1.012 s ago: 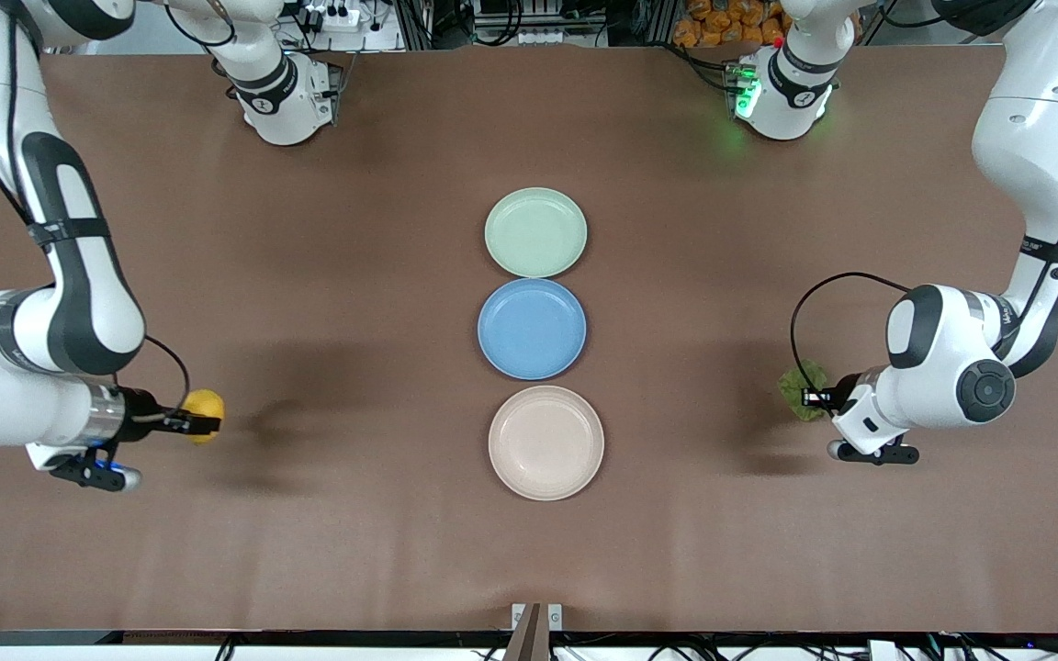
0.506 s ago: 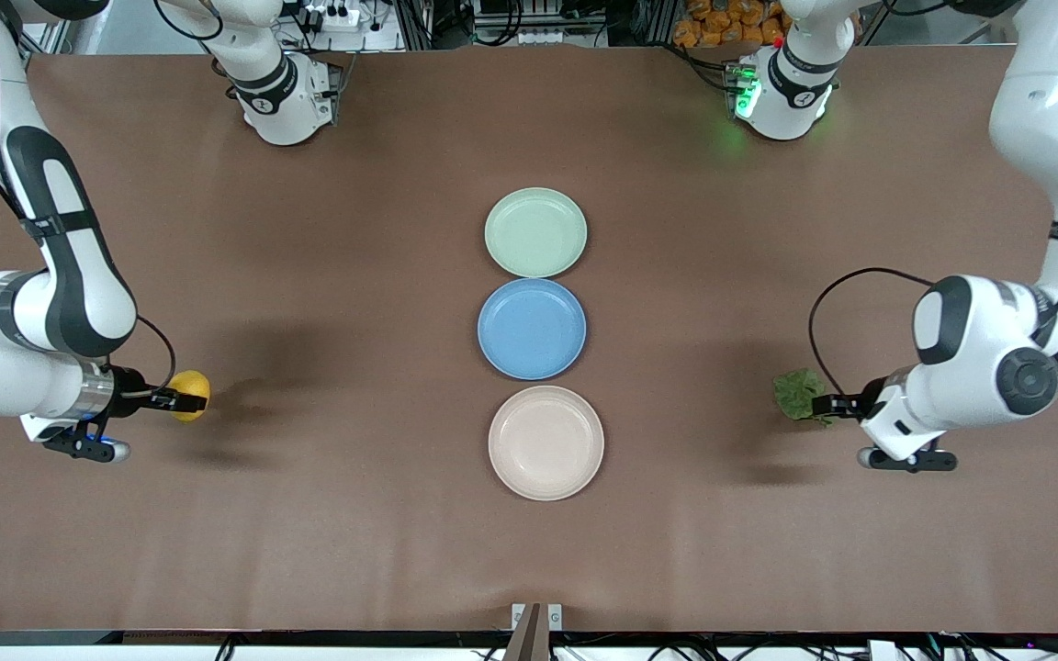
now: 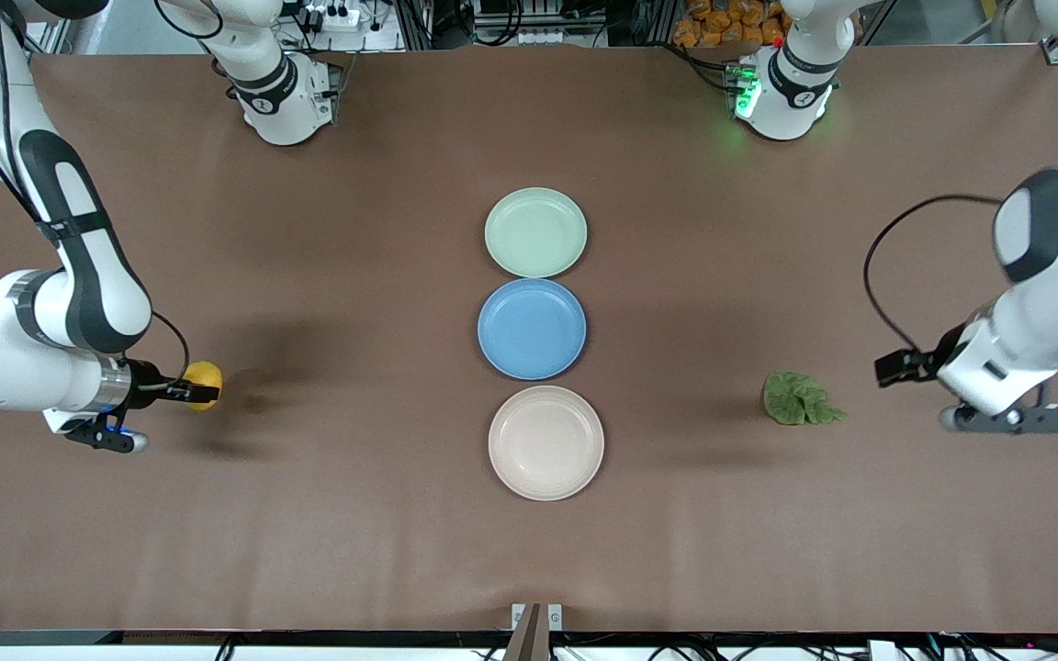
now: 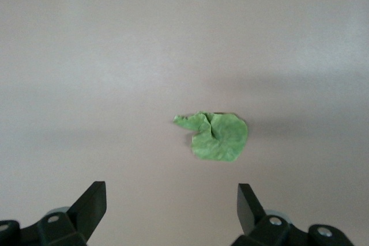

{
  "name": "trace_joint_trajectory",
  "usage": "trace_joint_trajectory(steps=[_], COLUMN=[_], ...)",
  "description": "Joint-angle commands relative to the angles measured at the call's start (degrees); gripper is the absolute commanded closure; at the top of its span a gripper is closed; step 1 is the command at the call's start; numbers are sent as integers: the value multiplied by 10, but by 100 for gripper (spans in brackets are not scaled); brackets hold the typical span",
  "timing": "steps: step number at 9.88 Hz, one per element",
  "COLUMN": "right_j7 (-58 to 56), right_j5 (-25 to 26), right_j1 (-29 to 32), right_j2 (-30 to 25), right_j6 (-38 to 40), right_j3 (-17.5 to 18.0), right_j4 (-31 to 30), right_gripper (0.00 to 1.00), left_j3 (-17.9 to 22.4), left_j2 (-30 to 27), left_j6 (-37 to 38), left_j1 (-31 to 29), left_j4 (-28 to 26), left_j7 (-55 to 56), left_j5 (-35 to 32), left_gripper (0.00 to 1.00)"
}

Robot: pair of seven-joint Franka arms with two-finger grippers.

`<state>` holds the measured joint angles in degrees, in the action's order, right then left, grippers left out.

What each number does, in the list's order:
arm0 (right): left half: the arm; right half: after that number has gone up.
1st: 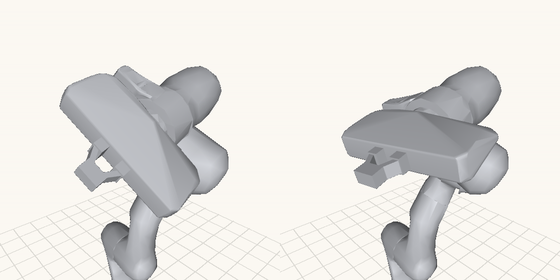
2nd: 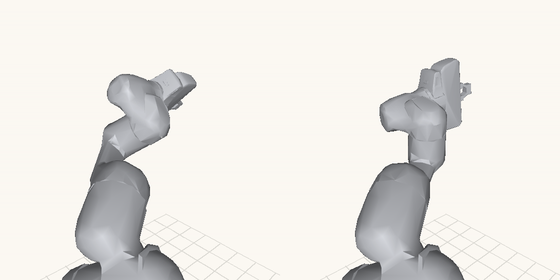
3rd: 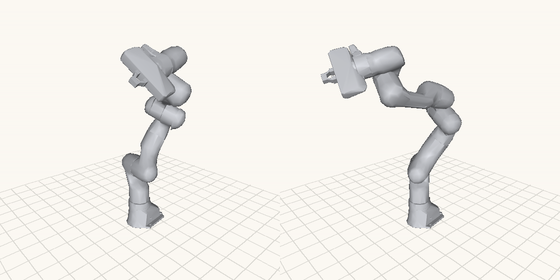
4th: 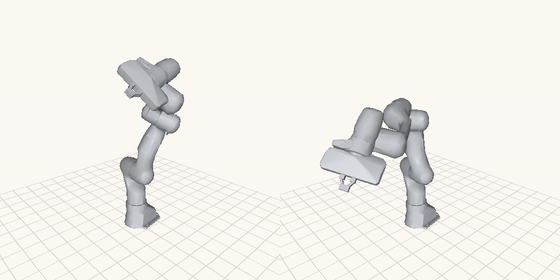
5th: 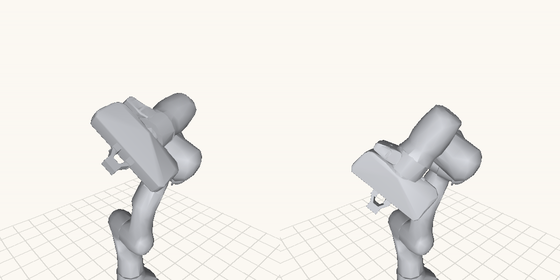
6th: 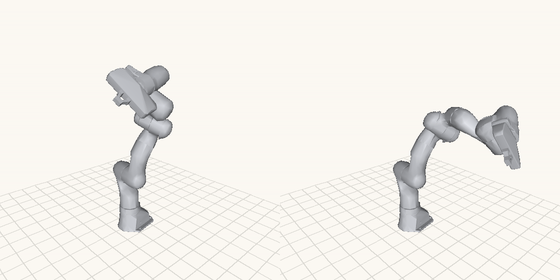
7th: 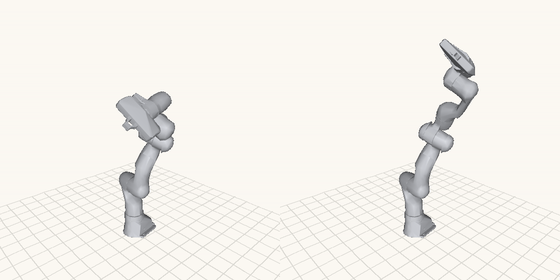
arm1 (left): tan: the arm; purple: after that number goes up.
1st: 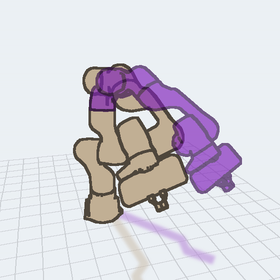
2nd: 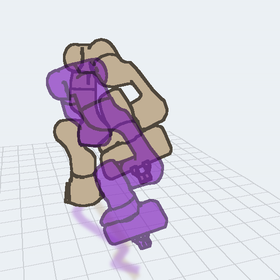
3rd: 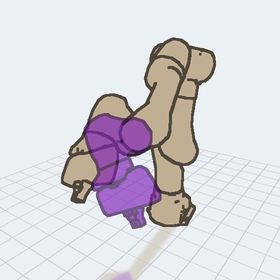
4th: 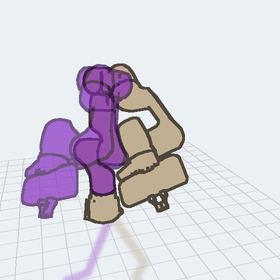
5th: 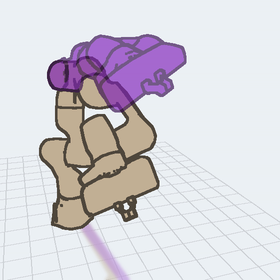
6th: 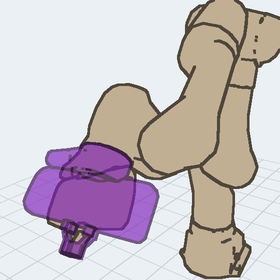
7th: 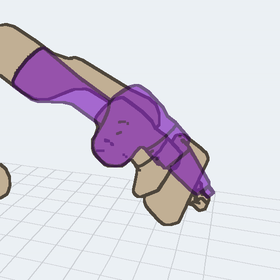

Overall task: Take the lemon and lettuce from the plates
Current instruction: 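Release the lettuce on the table while the right gripper releases the lemon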

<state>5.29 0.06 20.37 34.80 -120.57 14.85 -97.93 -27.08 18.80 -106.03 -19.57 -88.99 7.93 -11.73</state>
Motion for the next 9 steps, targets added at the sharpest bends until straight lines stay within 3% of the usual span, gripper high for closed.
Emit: trace_joint_trajectory(steps=[1, 3, 7, 9], right_j7=[11, 11, 11, 12], right_j5=[6, 5, 0, 2], right_j1=[10, 8, -6, -5], right_j2=[-16, -21, -24, -82], right_j6=[9, 48, 252, 300], right_j3=[9, 11, 17, 30], right_j4=[-17, 5, 162, 187], right_gripper=[0, 0, 0, 0], left_j3=[-1, -5, -7, -6], left_j2=[-54, -103, -156, -163], left_j6=[72, 100, 142, 151], left_j1=[-2, 1, -3, -4], left_j4=[25, 27, 27, 27], left_j7=[7, 7, 9, 8], left_j5=[48, 49, 99, 100], left_gripper=[0, 0, 0, 0])
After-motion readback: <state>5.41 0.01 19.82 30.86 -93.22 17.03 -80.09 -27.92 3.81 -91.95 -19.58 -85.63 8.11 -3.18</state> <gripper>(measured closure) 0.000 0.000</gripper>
